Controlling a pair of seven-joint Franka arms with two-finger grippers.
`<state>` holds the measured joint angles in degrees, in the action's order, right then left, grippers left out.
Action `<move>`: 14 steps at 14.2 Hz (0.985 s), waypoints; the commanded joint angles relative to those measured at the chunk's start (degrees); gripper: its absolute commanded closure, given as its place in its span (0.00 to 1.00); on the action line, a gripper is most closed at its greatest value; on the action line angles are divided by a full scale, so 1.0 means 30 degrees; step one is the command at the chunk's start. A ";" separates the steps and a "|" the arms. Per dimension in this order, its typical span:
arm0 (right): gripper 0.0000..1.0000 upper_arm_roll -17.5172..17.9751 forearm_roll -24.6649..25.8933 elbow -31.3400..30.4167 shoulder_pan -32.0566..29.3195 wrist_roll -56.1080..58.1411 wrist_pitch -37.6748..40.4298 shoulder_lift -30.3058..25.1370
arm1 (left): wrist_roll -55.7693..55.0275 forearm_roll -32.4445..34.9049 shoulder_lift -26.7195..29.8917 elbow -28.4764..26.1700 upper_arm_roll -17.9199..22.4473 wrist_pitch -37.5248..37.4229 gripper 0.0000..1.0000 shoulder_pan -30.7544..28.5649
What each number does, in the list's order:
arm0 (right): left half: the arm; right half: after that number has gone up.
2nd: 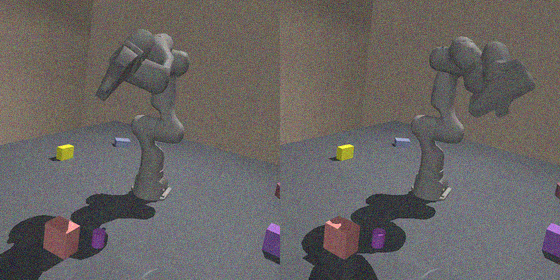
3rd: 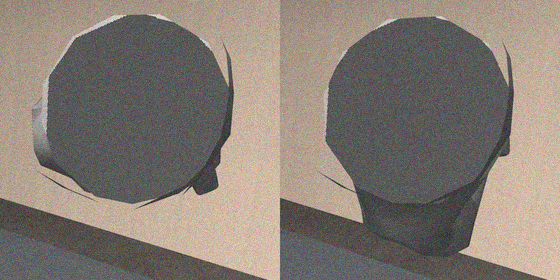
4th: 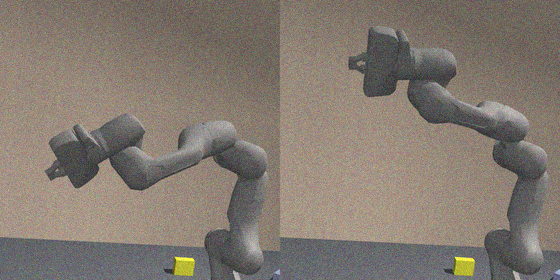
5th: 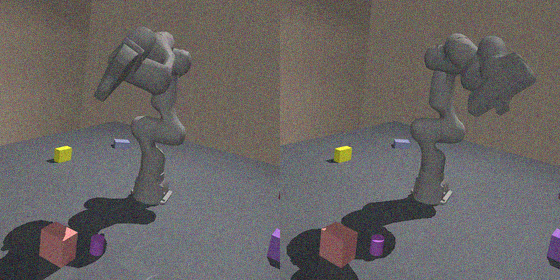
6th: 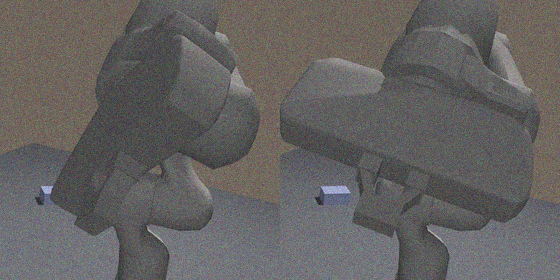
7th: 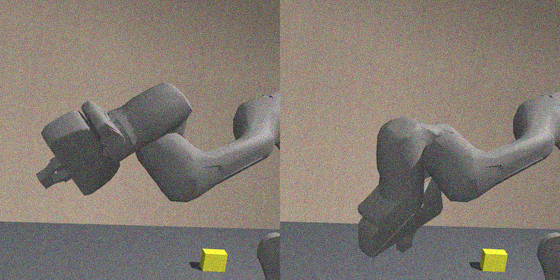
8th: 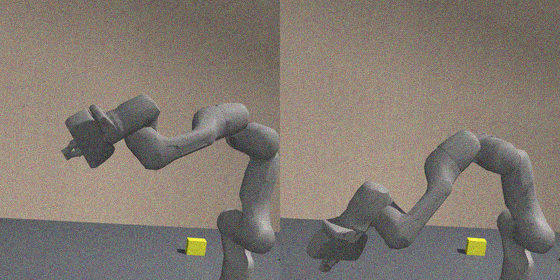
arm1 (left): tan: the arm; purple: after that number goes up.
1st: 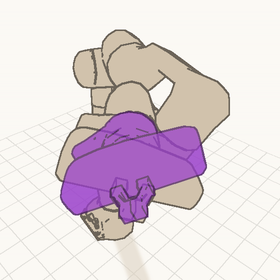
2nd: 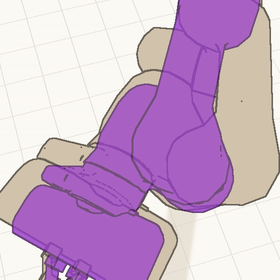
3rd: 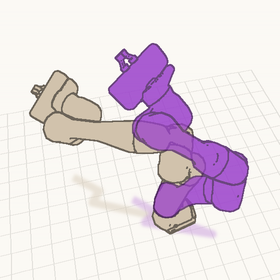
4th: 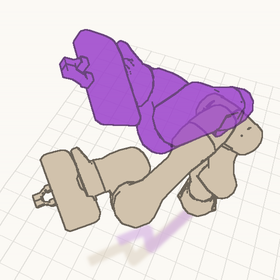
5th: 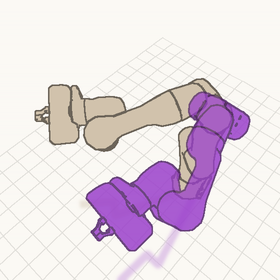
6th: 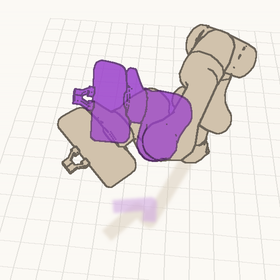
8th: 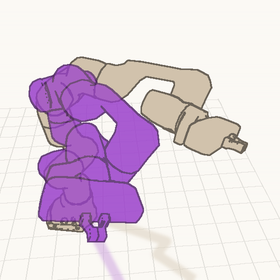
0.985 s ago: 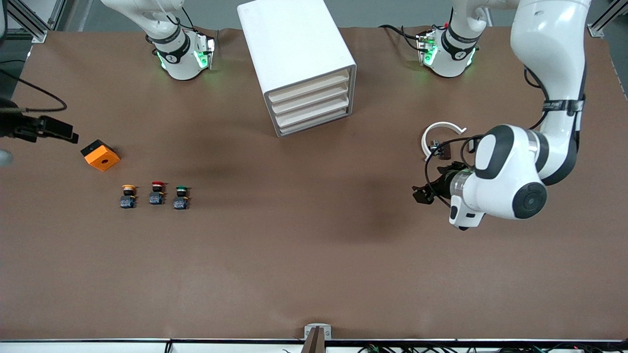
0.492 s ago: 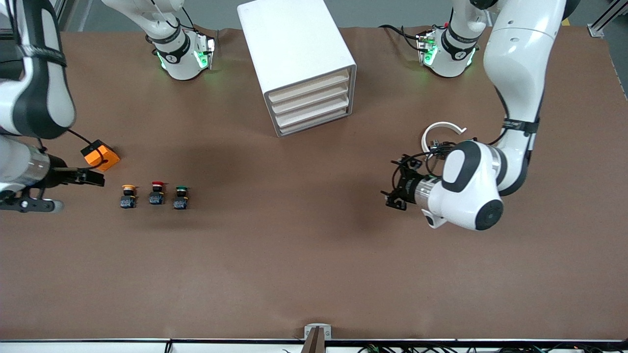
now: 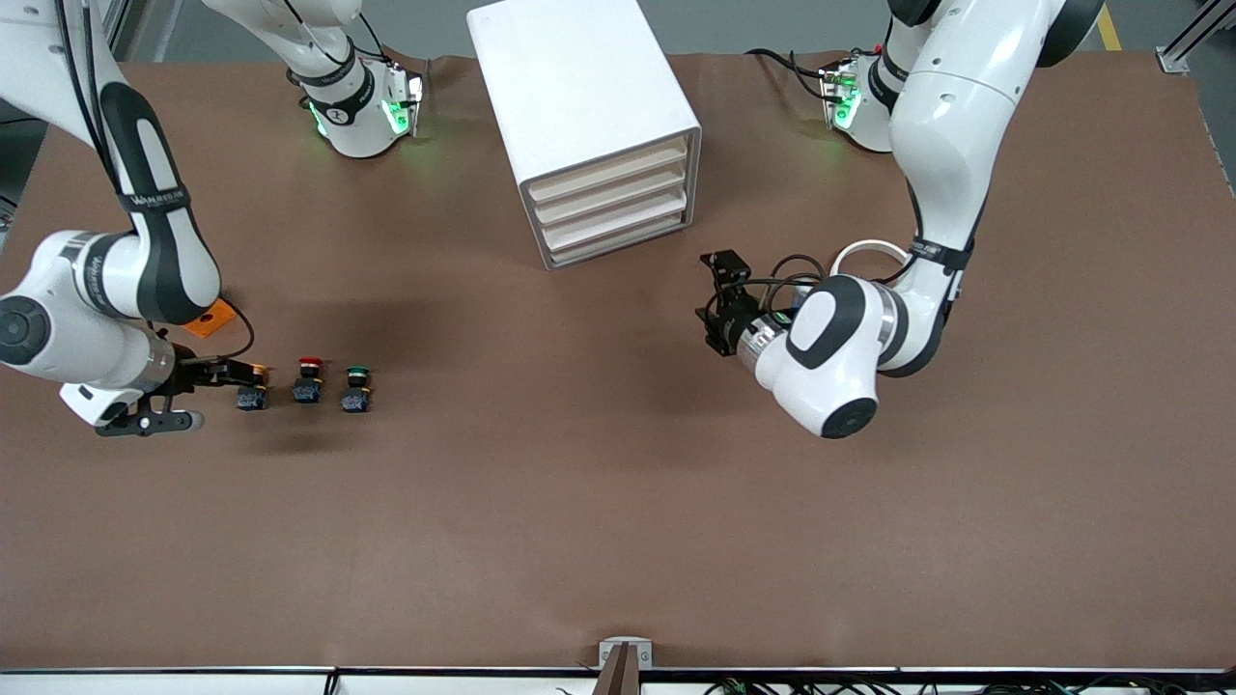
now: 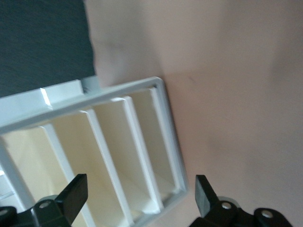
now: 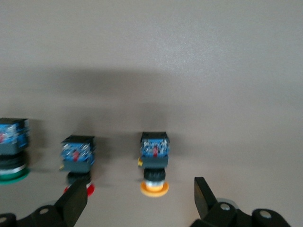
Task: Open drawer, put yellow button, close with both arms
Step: 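Grasp the drawer front with the left gripper while the right gripper grasps the button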
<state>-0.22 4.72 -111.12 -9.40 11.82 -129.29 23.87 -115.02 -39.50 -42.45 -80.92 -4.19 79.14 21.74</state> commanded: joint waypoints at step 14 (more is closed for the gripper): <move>0.47 0.0278 0.0888 -0.1456 -0.1172 0.0661 -0.5156 0.2356 | -0.5309 -0.5114 -0.1259 0.0224 -0.0419 -0.2531 0.00 0.3003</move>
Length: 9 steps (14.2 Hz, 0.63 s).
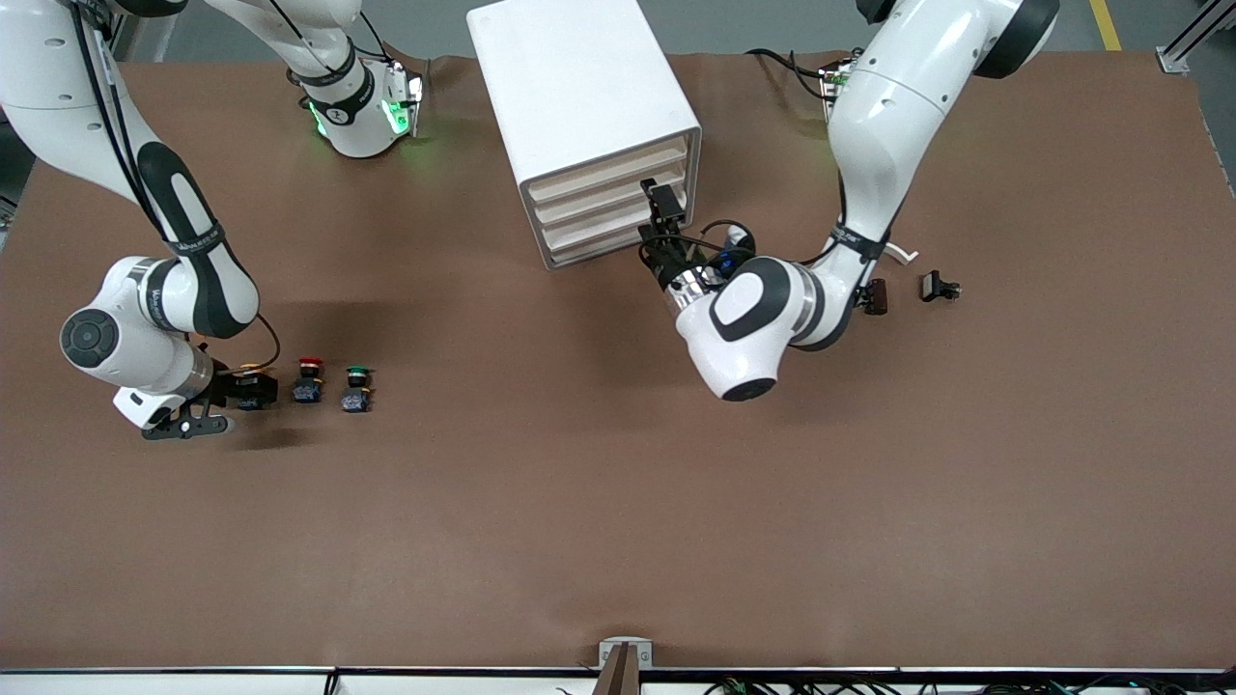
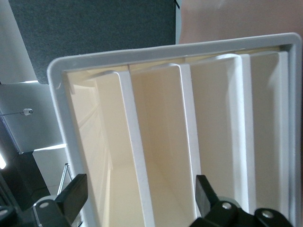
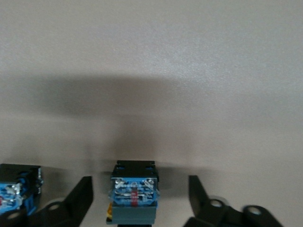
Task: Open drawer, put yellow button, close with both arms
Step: 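Grasp the drawer front with the left gripper while the right gripper grasps the button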
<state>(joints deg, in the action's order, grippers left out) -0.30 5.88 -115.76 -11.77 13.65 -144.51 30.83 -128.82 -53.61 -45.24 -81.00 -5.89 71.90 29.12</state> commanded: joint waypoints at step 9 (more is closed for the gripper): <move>0.79 0.0452 0.0472 0.0295 -0.0121 -0.0038 0.0385 -0.0954 | -0.0828 -0.0498 -0.0712 0.0397 0.0205 0.0174 0.00 0.1076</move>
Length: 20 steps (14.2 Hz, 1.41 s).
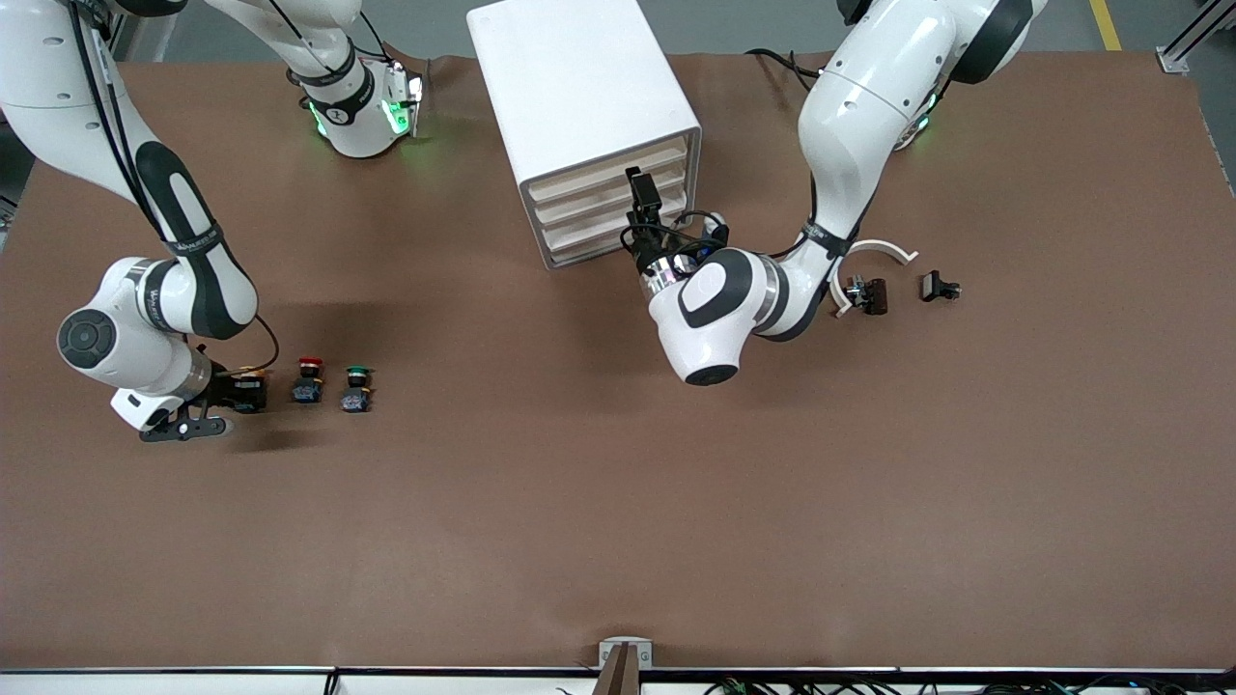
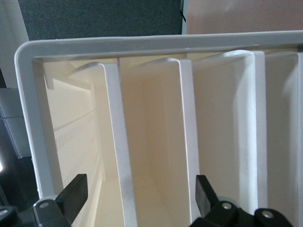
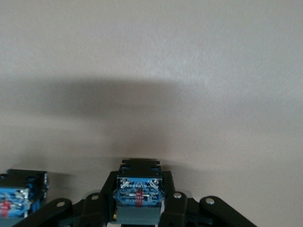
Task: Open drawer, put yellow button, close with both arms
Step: 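Pull the uppermost drawer open with the left gripper while the right gripper lifts the button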
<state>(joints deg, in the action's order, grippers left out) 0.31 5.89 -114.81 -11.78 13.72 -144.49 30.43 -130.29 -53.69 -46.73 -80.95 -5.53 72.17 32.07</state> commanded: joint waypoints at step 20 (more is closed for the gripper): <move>0.82 0.0366 0.0030 0.9472 0.6762 -0.7961 2.0623 -0.5132 | -0.0106 -0.1175 -0.0185 0.0848 0.0437 0.1108 1.00 -0.0432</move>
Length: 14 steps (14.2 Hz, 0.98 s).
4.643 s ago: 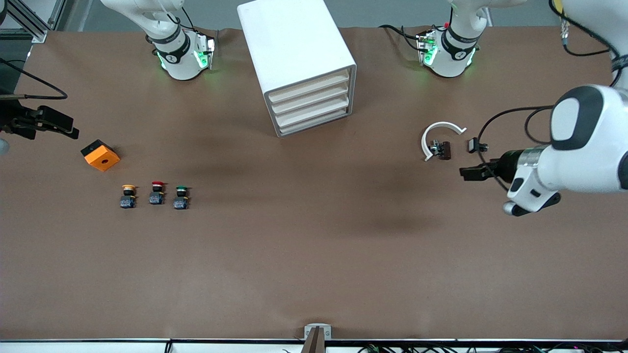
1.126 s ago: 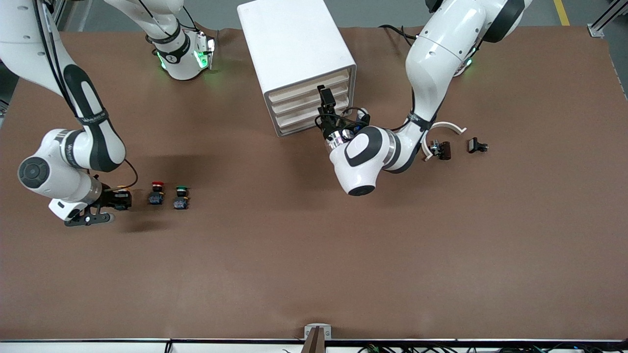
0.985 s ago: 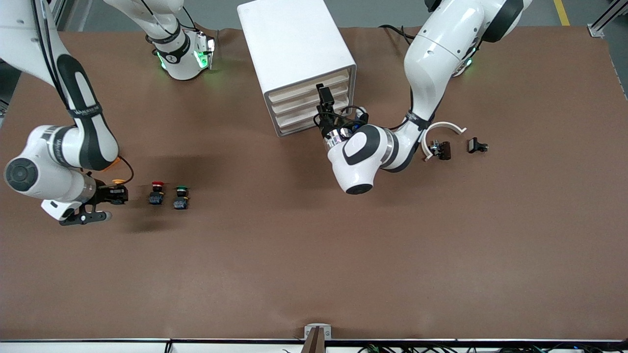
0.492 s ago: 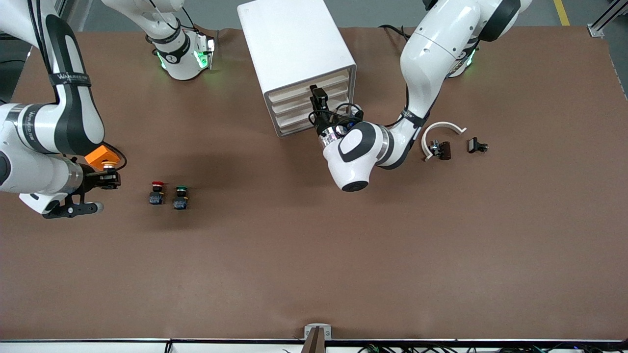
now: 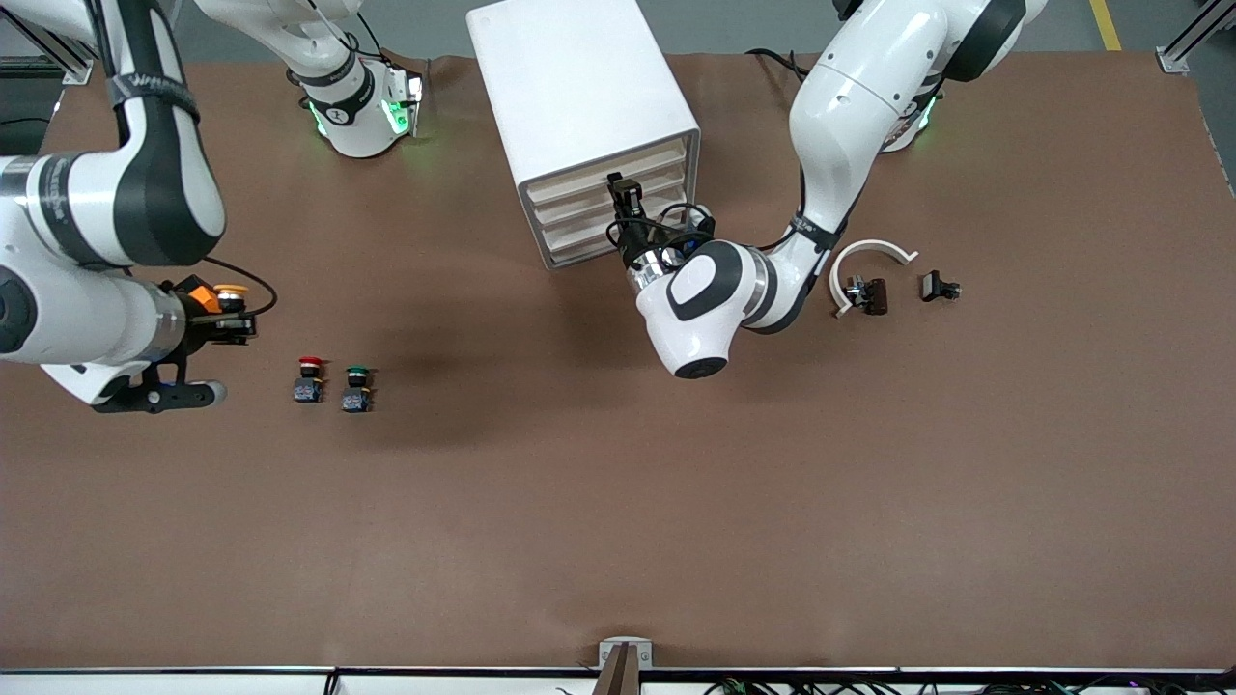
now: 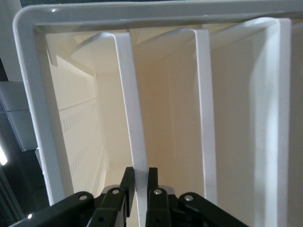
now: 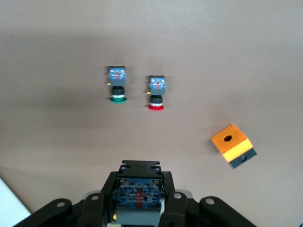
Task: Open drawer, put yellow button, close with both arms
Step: 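Pull the uppermost drawer open with the left gripper while the right gripper lifts the button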
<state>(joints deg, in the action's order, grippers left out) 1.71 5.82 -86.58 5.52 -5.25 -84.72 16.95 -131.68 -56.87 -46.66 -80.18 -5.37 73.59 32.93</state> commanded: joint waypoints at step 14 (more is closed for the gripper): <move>0.83 -0.0159 -0.3667 0.0060 1.0719 -2.2111 -0.0346 -0.1108 | 0.2783 -0.0172 -0.0207 0.2265 0.1614 0.2685 1.00 -0.3241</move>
<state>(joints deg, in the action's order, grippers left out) 1.91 -3.81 -86.18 33.77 -63.03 -83.66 14.01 -126.68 -56.92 -46.67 -74.49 -1.45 79.44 23.72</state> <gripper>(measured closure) 0.590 0.855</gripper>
